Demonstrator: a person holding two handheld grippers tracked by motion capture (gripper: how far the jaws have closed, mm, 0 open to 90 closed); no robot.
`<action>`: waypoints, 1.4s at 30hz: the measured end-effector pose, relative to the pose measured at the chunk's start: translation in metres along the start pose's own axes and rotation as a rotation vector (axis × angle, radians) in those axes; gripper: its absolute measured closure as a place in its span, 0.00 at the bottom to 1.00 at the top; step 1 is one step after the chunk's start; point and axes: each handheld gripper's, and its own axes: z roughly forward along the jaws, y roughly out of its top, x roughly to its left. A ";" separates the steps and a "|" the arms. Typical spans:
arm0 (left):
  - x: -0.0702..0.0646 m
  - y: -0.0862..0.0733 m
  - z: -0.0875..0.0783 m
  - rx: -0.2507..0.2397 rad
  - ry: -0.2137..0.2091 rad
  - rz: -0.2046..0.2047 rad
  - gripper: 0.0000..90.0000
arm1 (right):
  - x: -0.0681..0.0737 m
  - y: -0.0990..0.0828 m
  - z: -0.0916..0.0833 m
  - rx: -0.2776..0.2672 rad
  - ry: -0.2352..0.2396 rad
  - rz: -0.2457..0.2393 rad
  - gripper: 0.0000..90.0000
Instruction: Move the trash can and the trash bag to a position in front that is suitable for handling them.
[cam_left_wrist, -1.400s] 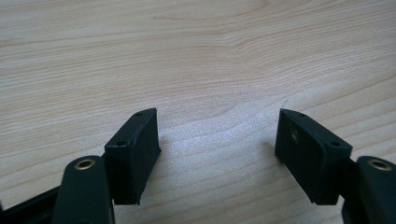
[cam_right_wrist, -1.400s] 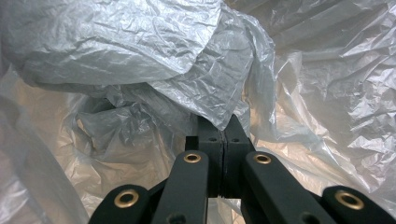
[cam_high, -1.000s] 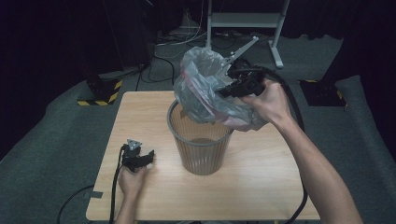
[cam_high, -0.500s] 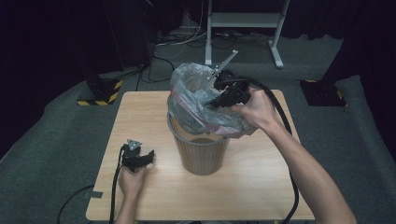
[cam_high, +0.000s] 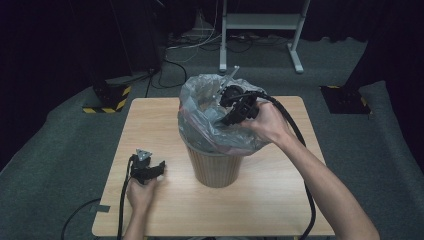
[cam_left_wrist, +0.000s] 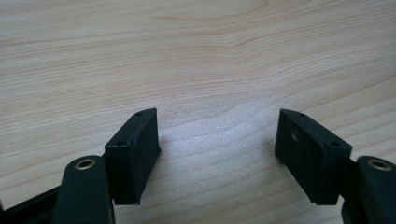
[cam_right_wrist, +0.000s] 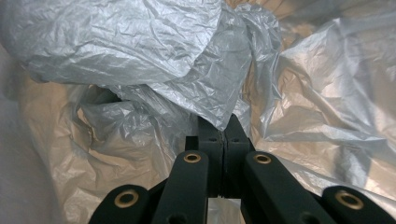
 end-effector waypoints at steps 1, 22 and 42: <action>0.000 0.000 0.000 0.000 0.000 0.000 0.34 | 0.001 -0.001 0.002 0.009 0.004 -0.002 1.00; 0.000 0.000 0.000 -0.001 0.000 -0.003 0.34 | 0.014 -0.001 0.043 0.192 -0.007 -0.071 1.00; 0.000 0.000 0.000 0.001 0.000 0.000 0.34 | -0.001 -0.022 0.001 -0.106 -0.091 0.031 0.55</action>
